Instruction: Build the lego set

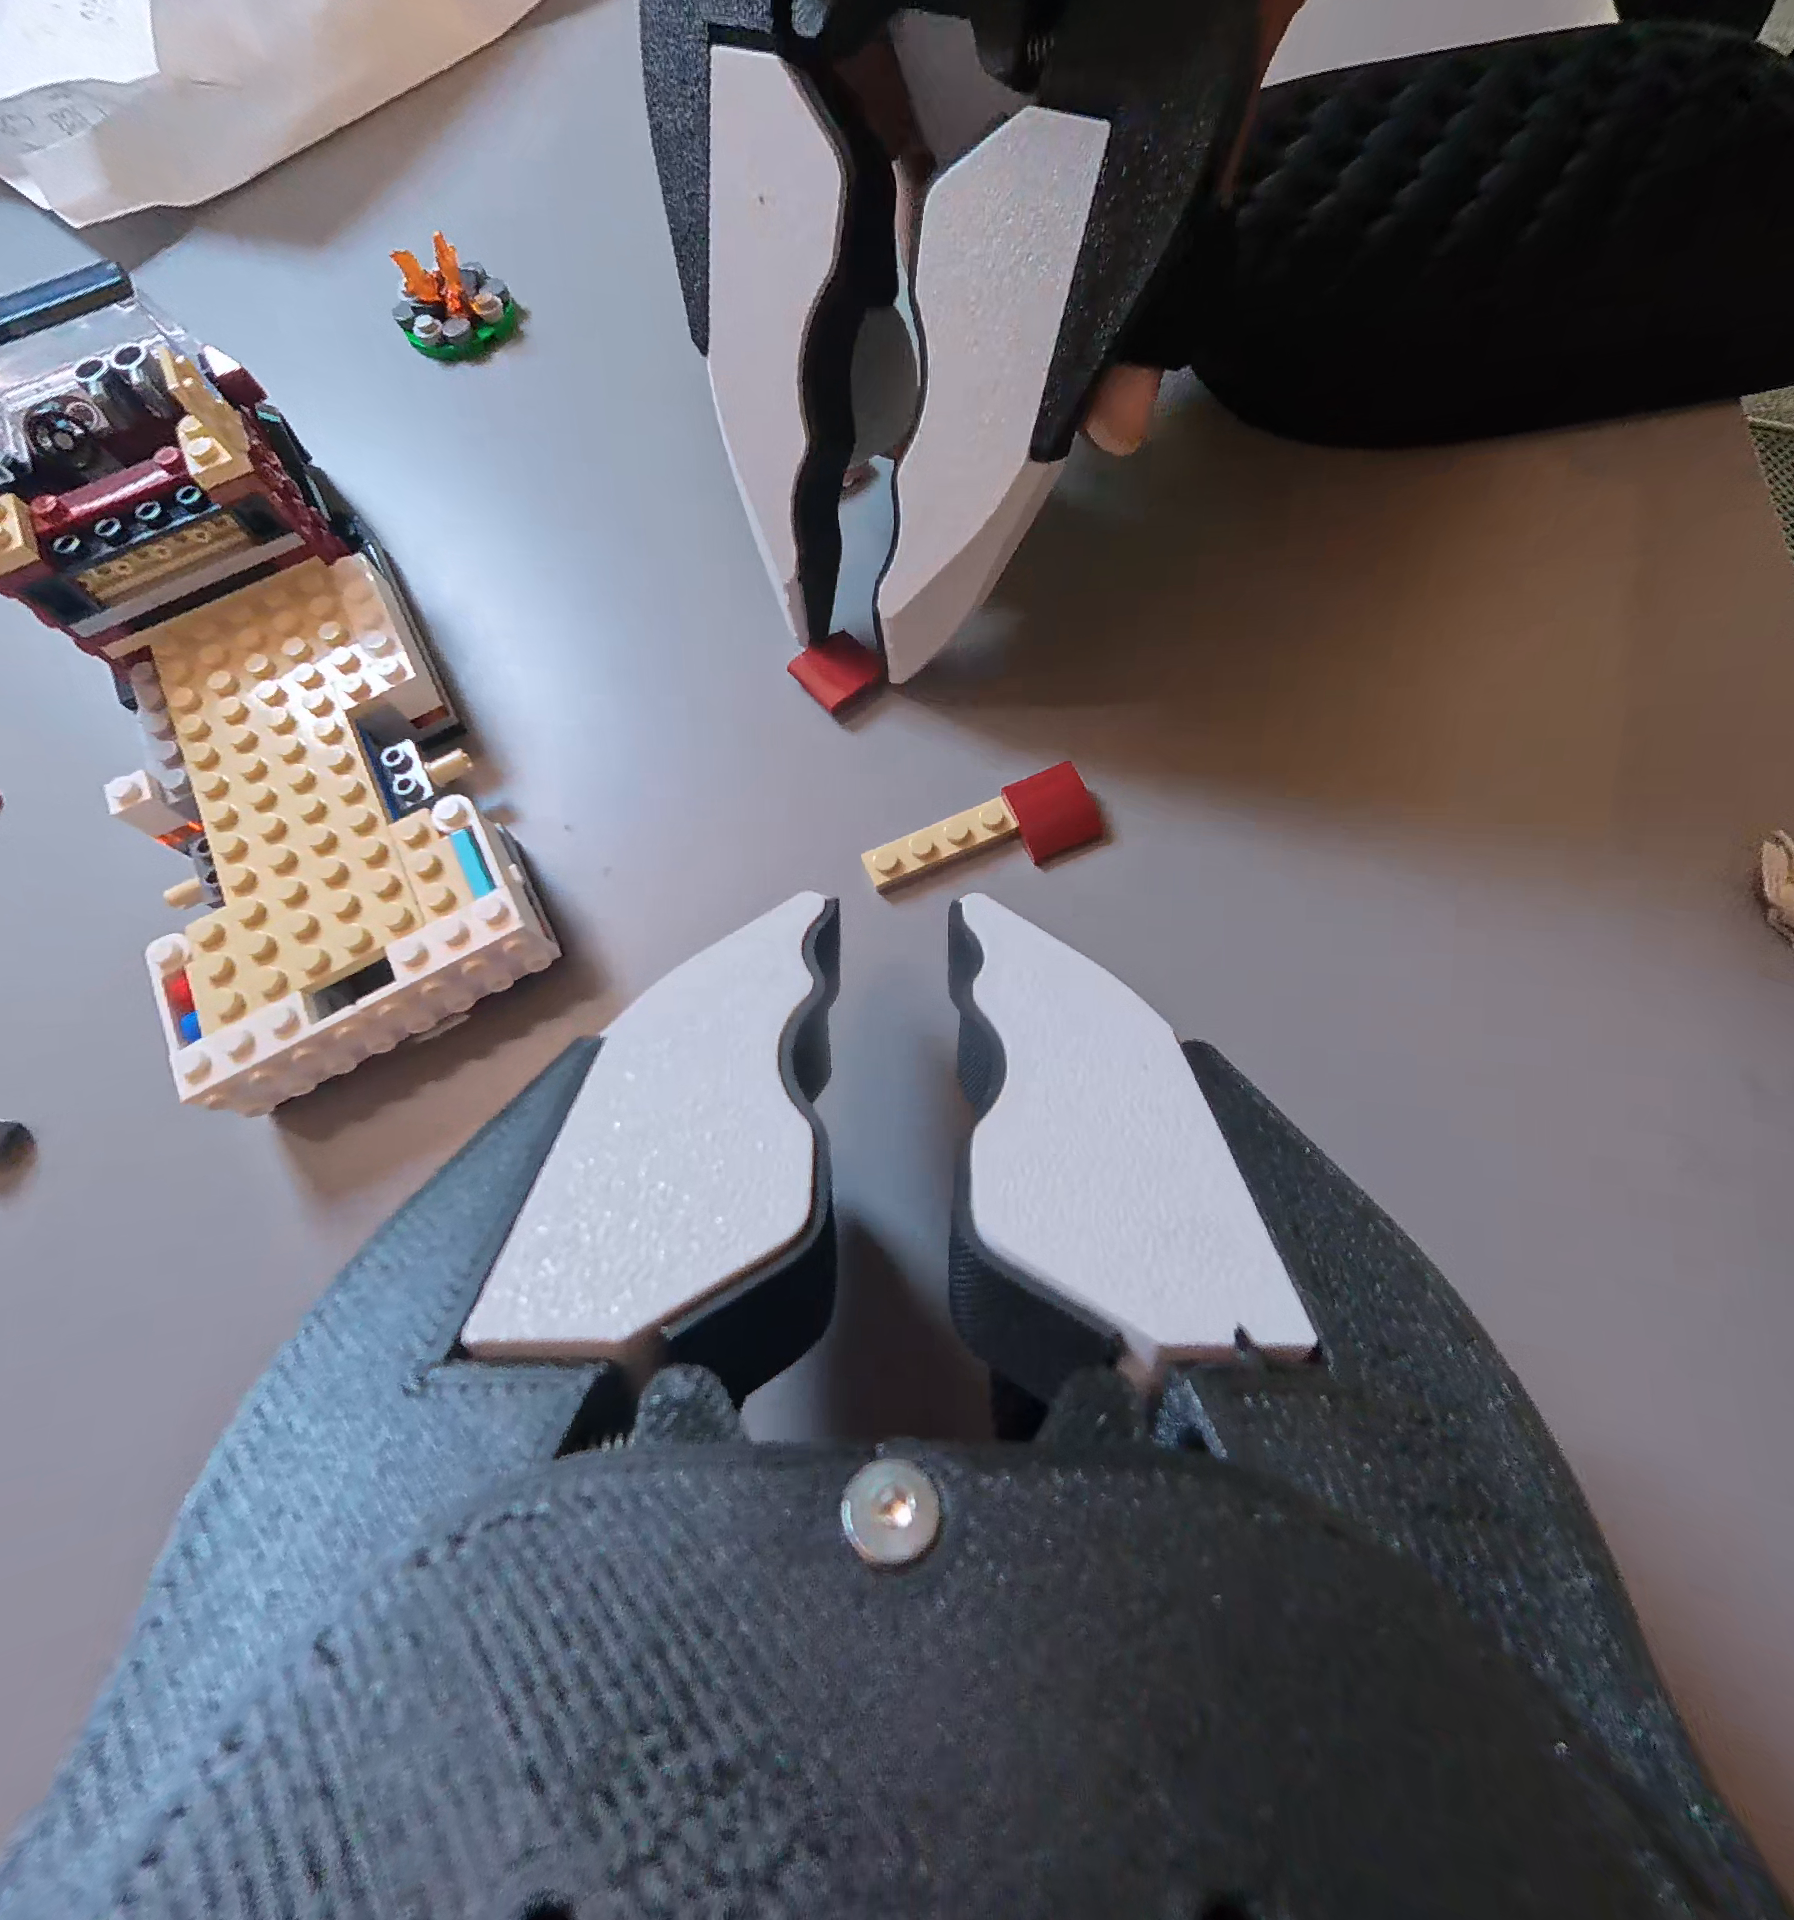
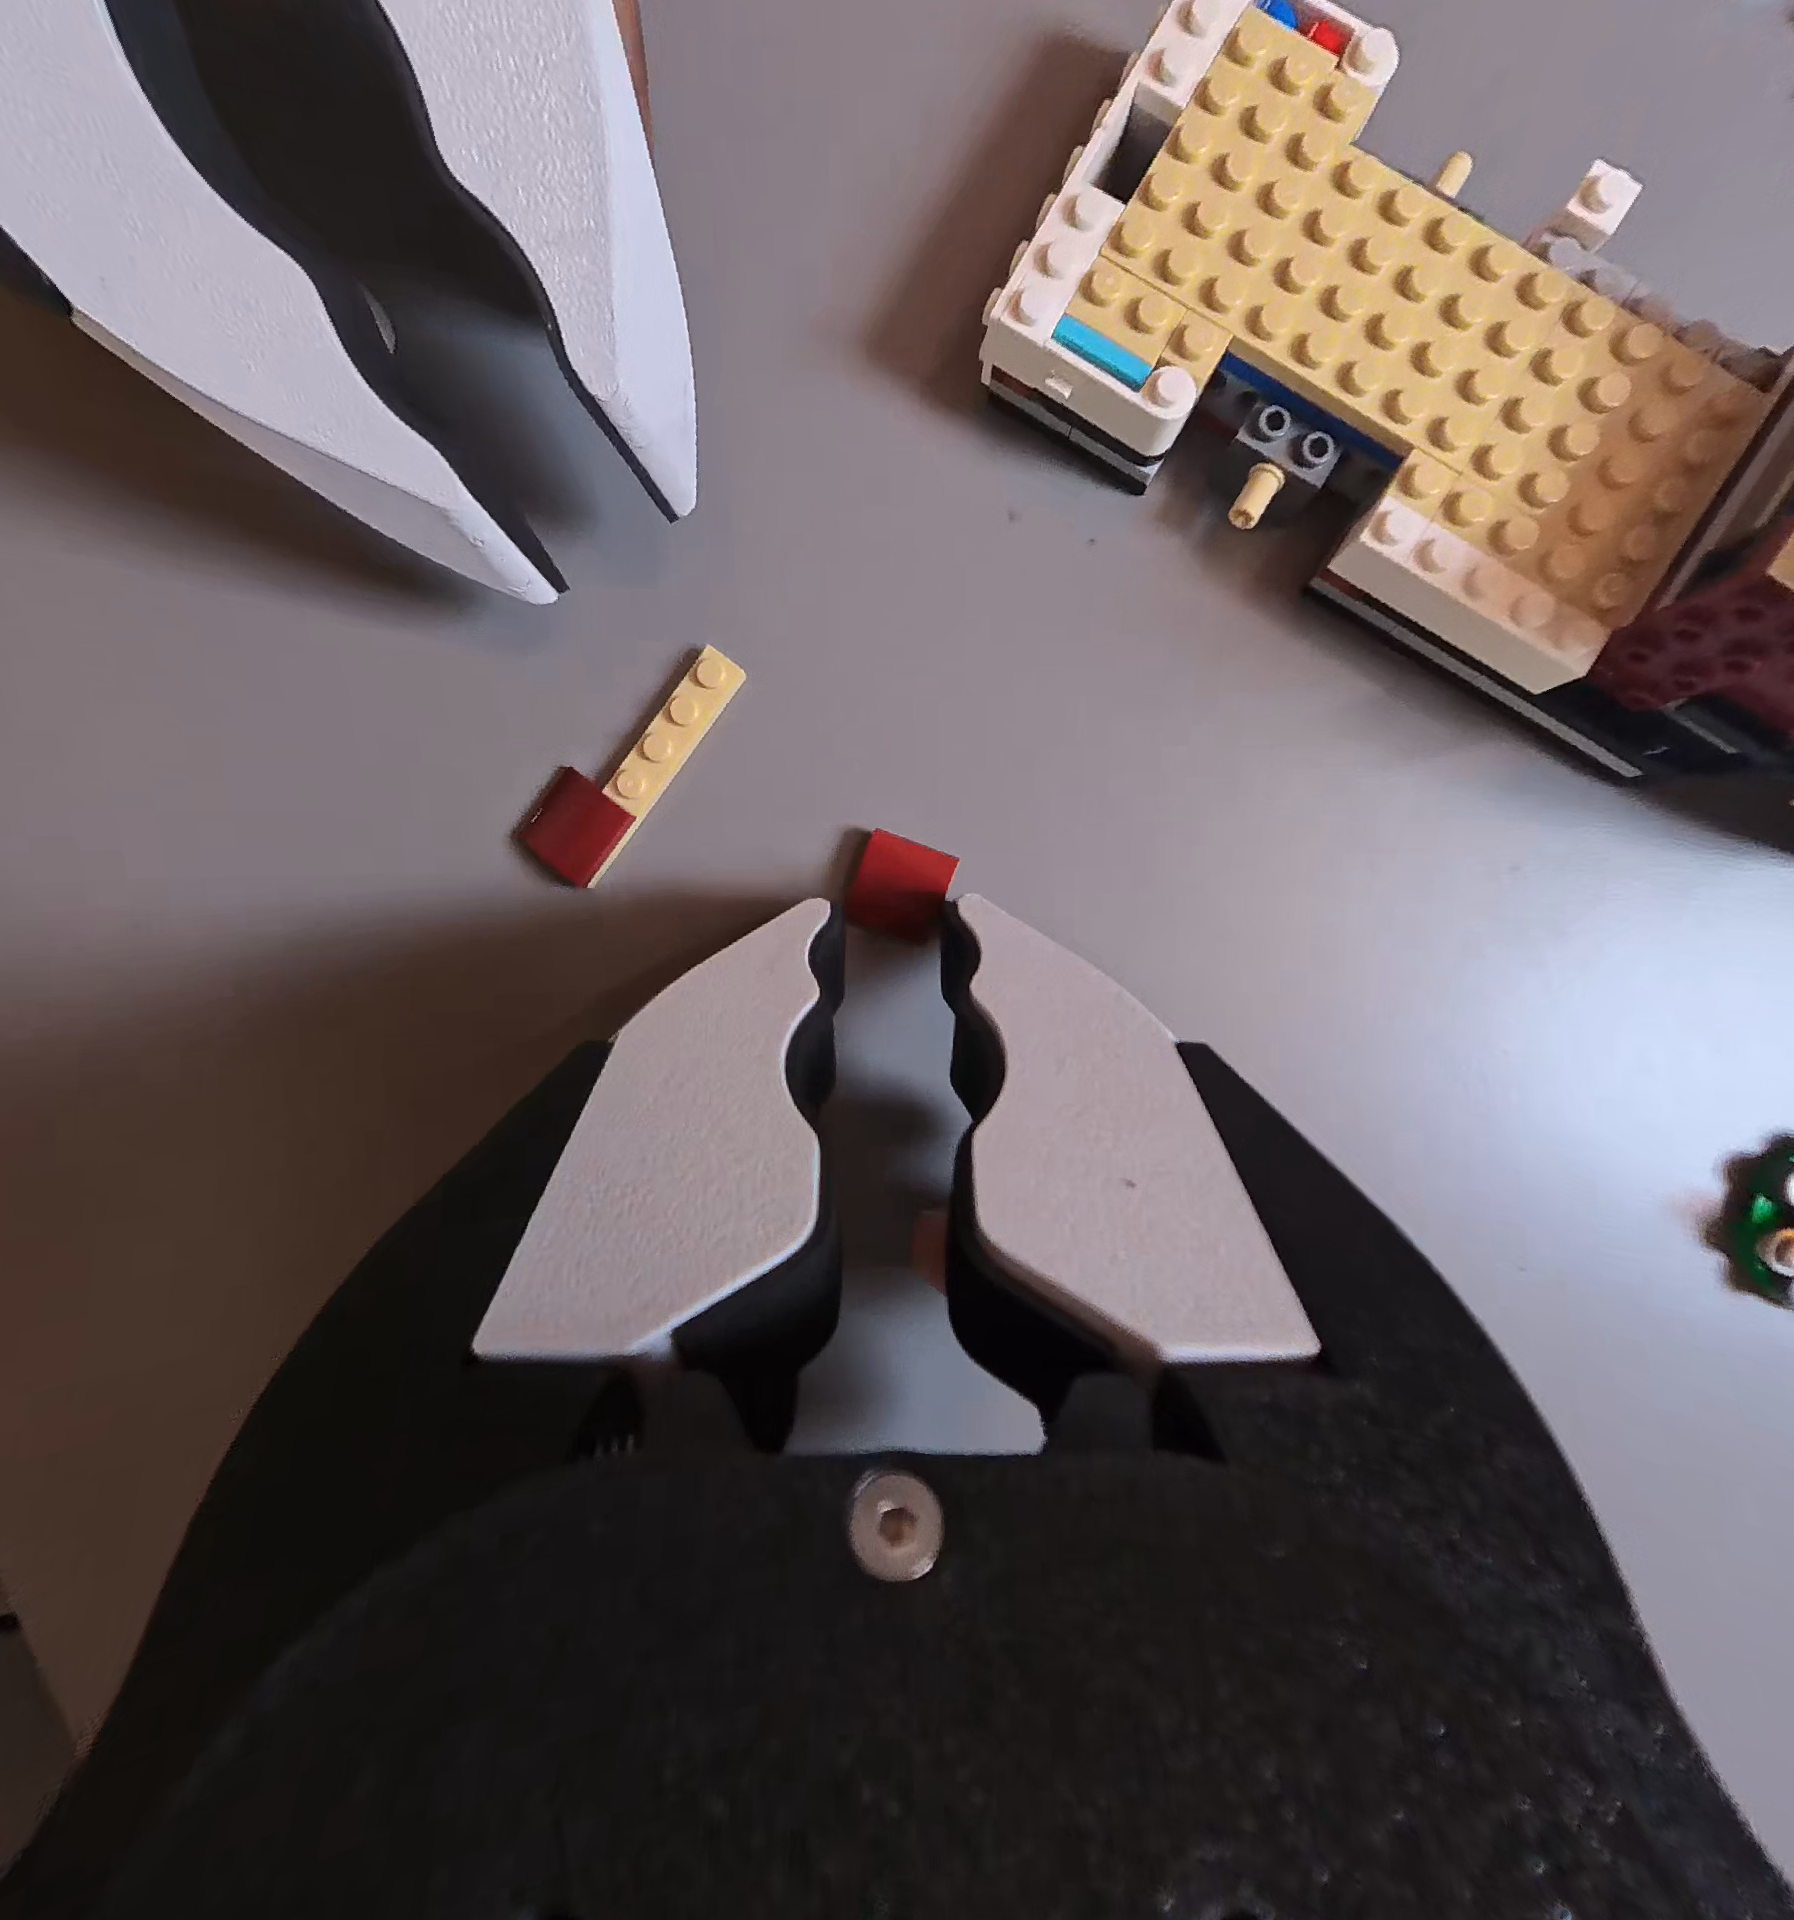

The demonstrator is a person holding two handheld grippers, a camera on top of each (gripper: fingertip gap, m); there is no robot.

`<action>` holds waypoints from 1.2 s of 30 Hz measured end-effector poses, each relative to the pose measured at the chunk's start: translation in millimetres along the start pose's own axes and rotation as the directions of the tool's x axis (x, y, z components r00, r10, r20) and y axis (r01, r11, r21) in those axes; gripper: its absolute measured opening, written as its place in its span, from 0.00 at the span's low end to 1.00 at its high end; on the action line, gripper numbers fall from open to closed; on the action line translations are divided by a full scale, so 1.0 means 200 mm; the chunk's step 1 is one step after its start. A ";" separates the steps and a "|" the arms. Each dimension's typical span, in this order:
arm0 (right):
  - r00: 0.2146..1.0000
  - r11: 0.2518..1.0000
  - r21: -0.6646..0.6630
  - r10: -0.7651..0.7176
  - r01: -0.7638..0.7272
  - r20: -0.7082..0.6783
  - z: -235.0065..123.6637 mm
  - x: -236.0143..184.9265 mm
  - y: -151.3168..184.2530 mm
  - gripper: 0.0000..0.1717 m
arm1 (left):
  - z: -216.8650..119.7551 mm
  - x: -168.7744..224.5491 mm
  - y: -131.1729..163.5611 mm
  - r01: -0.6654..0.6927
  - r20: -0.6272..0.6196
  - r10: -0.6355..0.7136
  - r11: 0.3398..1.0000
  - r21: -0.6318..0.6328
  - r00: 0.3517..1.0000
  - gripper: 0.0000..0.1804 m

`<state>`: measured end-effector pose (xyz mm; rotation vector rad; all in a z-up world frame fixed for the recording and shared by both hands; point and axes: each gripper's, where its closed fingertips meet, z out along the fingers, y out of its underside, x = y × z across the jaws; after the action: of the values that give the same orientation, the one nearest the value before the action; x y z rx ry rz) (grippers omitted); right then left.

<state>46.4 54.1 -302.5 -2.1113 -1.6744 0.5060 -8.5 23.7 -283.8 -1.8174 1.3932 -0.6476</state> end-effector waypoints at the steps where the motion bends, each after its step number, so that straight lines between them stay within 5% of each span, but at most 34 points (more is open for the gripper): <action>1: 1.000 1.000 0.008 0.001 -0.001 0.000 0.00 0.00 -0.01 0.10 | 0.00 0.00 0.00 0.007 -0.002 -0.007 1.000 0.004 1.000 0.11; 6: 0.975 0.970 0.187 -0.178 0.152 0.130 -0.07 -0.22 -0.17 0.10 | -0.03 0.03 -0.05 0.040 -0.076 -0.034 0.996 0.083 0.997 0.15; 9: 0.952 0.956 0.186 -0.260 0.229 0.163 -0.07 -0.33 -0.22 0.10 | -0.07 0.12 -0.08 0.002 -0.178 0.021 0.992 0.125 0.984 0.16; 14: 0.932 0.942 0.164 -0.320 0.294 0.169 -0.01 -0.38 -0.25 0.10 | -0.06 0.16 -0.03 -0.110 -0.169 0.120 0.992 0.066 0.978 0.11; 19: 0.944 0.947 0.168 -0.299 0.275 0.141 -0.02 -0.35 -0.23 0.10 | -0.04 0.13 0.00 -0.158 -0.108 0.158 0.987 0.009 0.982 0.10; 23: 0.935 0.940 0.091 -0.338 0.329 0.104 -0.04 -0.26 -0.12 0.22 | -0.02 0.08 0.06 -0.166 -0.051 0.163 0.983 -0.075 0.985 0.10; 29: 0.855 0.879 0.023 -0.469 0.476 0.222 0.02 -0.22 -0.05 0.39 | -0.01 0.07 0.09 -0.151 -0.043 0.147 0.979 -0.133 0.988 0.09; 36: 0.756 0.819 0.056 -0.552 0.572 0.353 0.08 -0.23 -0.11 0.35 | -0.03 0.04 0.10 -0.114 -0.035 0.111 0.985 -0.126 0.993 0.09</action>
<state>9.4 16.0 -303.5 -1.4688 -2.4291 0.6717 -21.8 12.4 -296.4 -1.8188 1.5754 -0.5374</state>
